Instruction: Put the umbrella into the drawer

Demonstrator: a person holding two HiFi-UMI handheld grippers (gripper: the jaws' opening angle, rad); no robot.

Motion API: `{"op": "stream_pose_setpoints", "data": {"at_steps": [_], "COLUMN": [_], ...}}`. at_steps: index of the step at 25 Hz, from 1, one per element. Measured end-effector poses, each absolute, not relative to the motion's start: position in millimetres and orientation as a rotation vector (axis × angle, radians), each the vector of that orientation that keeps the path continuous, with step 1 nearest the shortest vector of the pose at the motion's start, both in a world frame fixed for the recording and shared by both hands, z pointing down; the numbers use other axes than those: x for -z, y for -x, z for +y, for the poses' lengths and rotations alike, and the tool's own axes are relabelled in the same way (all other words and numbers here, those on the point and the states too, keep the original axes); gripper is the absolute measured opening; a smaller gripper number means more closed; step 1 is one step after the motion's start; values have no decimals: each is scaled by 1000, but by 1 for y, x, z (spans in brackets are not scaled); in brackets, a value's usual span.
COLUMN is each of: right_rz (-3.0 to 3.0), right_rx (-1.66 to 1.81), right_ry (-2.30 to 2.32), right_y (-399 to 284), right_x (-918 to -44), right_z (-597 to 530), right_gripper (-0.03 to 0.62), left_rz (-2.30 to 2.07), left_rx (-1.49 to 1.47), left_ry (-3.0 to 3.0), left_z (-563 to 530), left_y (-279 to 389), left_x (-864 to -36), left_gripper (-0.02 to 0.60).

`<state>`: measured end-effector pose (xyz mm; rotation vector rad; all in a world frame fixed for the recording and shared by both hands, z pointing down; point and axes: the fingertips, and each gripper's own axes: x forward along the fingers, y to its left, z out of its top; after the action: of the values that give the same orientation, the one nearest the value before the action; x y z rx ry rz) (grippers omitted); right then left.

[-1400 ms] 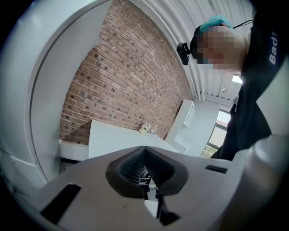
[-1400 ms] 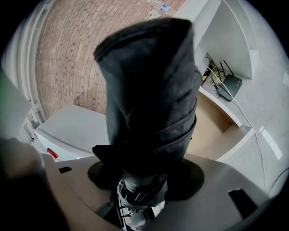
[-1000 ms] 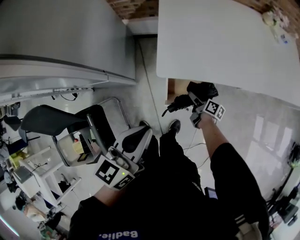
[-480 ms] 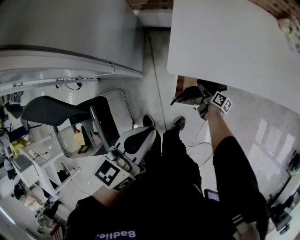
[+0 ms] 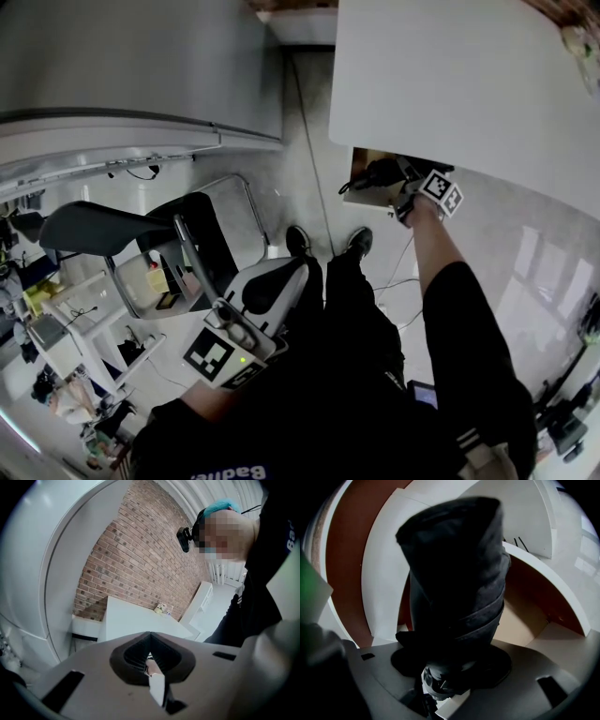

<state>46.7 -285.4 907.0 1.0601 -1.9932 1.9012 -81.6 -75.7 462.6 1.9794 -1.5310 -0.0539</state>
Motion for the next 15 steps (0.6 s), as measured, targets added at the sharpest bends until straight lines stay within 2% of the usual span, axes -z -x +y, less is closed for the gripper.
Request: {"op": "stream_pose_setpoints", "data": {"at_steps": [15], "right_rz": [-1871], "right_rx": [-1896], "right_ry": [-1075], "right_y": [-37], "right_x": [-951], "right_z": [-291], "right_gripper": [261], "left_rz": [-1512], "left_rx": [15], "left_ry": [-1973], "left_z": [-77], "left_y": [84], "left_x": [-484], "left_gripper": [-3]}}
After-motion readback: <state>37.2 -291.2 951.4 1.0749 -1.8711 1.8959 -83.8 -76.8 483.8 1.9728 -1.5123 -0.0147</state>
